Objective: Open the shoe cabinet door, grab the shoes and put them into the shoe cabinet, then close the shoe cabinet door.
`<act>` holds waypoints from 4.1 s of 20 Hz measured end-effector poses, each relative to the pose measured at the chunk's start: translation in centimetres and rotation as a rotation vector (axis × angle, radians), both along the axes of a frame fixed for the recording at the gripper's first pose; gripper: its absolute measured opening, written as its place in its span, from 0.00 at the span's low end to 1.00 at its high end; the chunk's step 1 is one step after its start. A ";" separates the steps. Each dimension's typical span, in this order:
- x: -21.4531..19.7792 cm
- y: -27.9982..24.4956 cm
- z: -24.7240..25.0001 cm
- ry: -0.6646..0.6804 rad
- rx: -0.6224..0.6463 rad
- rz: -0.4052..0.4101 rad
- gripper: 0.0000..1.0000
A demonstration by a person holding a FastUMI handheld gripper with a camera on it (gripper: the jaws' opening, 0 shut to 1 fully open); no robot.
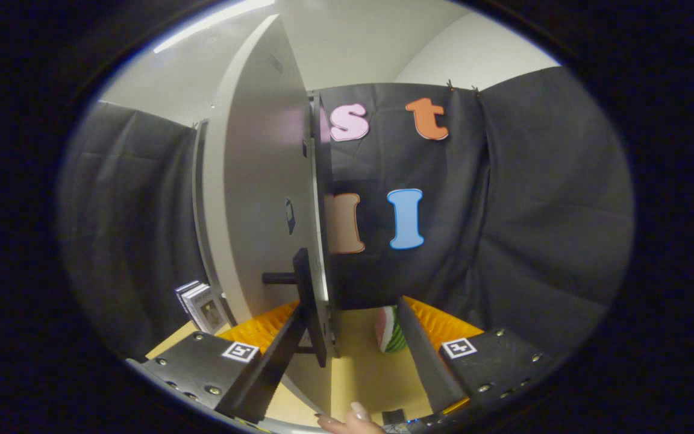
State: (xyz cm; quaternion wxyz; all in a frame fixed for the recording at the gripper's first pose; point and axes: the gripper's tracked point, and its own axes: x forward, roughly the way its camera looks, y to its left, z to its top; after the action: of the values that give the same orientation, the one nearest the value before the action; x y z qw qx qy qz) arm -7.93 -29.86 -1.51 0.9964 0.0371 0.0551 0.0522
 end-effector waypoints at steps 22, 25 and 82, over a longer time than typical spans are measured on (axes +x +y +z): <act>4.4 22.0 0.2 -0.052 -0.032 0.145 0.94; 6.0 26.1 0.1 -0.062 -0.014 0.110 0.94; 12.6 34.9 0.2 -0.163 -0.003 0.015 0.99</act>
State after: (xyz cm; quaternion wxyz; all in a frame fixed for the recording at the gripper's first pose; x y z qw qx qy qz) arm 4.71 4.99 -1.34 0.9972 0.0306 -0.0259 0.0627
